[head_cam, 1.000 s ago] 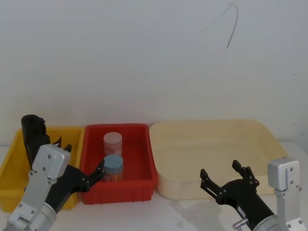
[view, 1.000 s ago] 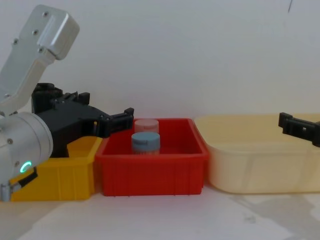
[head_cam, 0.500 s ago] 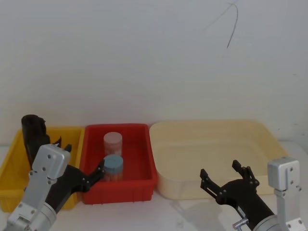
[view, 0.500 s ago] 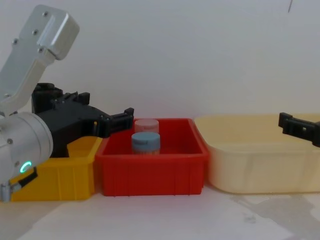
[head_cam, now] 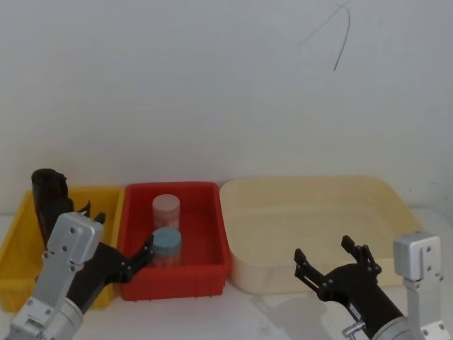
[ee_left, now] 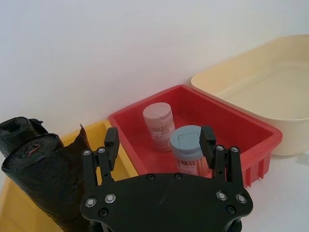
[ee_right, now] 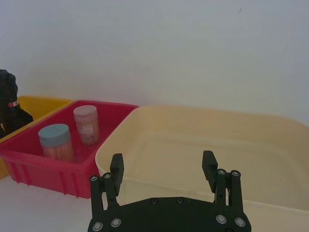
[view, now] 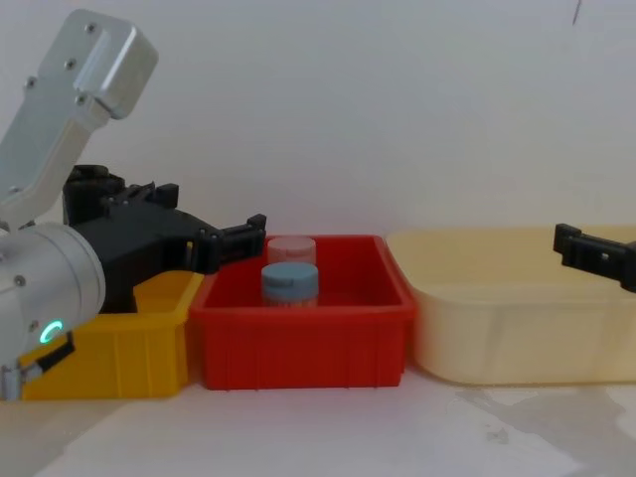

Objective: Pick up the garbage bag with the one hand and transfer it to the other hand.

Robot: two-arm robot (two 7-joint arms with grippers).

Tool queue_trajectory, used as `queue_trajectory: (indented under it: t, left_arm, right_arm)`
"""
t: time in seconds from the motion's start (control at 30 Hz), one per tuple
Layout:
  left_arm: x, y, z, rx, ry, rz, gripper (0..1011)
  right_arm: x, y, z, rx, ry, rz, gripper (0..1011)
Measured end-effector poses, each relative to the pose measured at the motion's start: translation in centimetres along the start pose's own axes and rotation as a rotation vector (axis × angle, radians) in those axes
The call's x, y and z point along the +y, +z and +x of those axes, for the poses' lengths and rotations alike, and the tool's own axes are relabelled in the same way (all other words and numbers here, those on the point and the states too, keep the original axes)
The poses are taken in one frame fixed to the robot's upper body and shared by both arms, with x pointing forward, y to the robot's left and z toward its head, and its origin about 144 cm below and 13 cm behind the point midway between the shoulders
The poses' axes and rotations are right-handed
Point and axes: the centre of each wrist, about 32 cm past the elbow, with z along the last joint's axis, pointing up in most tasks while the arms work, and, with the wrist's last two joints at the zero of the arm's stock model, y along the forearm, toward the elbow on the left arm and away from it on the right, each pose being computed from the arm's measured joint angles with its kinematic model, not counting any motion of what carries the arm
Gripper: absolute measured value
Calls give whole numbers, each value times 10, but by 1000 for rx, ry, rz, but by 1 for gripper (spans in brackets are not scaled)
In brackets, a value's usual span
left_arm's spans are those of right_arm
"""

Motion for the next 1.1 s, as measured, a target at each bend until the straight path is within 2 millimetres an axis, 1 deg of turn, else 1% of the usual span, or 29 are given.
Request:
queue_trajectory:
  t: [1.1]
  left_arm:
    - [0, 0, 0, 0, 0, 0, 1001]
  right_arm:
    - [0, 0, 0, 0, 0, 0, 1001]
